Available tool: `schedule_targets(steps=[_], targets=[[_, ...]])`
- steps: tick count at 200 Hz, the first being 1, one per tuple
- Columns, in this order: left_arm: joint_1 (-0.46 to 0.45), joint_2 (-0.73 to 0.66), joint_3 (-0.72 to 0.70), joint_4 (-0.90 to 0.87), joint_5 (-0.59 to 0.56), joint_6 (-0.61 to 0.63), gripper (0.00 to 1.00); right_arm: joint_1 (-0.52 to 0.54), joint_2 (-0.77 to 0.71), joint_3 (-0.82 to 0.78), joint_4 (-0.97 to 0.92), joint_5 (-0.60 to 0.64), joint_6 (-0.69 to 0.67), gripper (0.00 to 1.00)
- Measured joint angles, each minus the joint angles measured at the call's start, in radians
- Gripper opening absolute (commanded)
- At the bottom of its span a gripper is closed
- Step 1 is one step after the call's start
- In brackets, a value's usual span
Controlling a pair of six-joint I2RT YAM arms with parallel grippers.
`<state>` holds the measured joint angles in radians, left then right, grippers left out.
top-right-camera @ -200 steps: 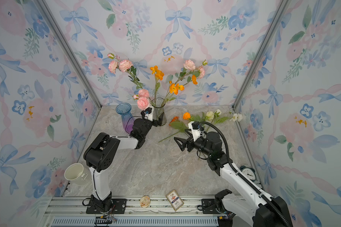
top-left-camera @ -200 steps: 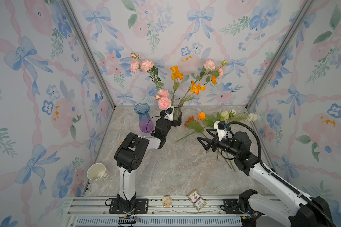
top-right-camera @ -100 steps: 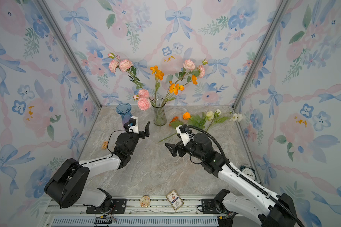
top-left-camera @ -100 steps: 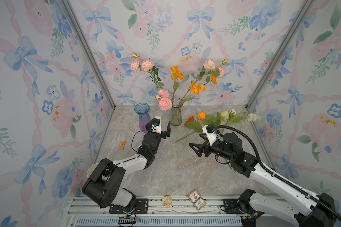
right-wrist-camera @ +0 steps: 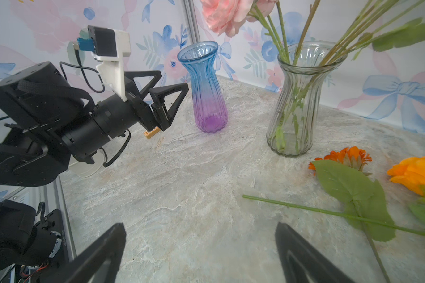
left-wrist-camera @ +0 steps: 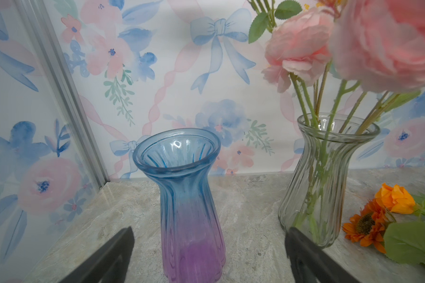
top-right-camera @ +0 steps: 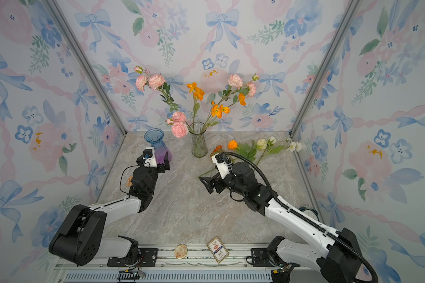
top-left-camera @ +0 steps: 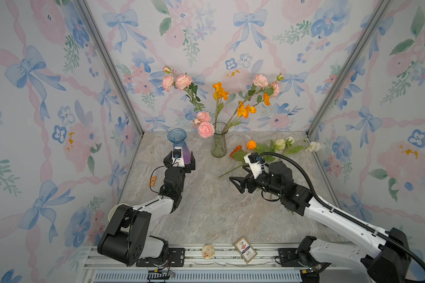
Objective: Arrange flowers in a vase
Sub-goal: Pick up the vase from the top-left of the table.
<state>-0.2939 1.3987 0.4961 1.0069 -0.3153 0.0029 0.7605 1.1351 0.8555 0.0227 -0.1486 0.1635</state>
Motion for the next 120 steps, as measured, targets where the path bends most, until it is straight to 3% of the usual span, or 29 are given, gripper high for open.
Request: schedule_targets(steps=[45, 120], targets=[[0.049, 0.111, 0.085, 0.005, 0.011, -0.007, 0.98, 0.000, 0.043, 0.002, 0.006, -0.008, -0.027, 0.97], [0.093, 0.303, 0.254, 0.020, 0.032, -0.007, 0.98, -0.027, 0.077, 0.002, 0.169, -0.132, -0.052, 0.97]])
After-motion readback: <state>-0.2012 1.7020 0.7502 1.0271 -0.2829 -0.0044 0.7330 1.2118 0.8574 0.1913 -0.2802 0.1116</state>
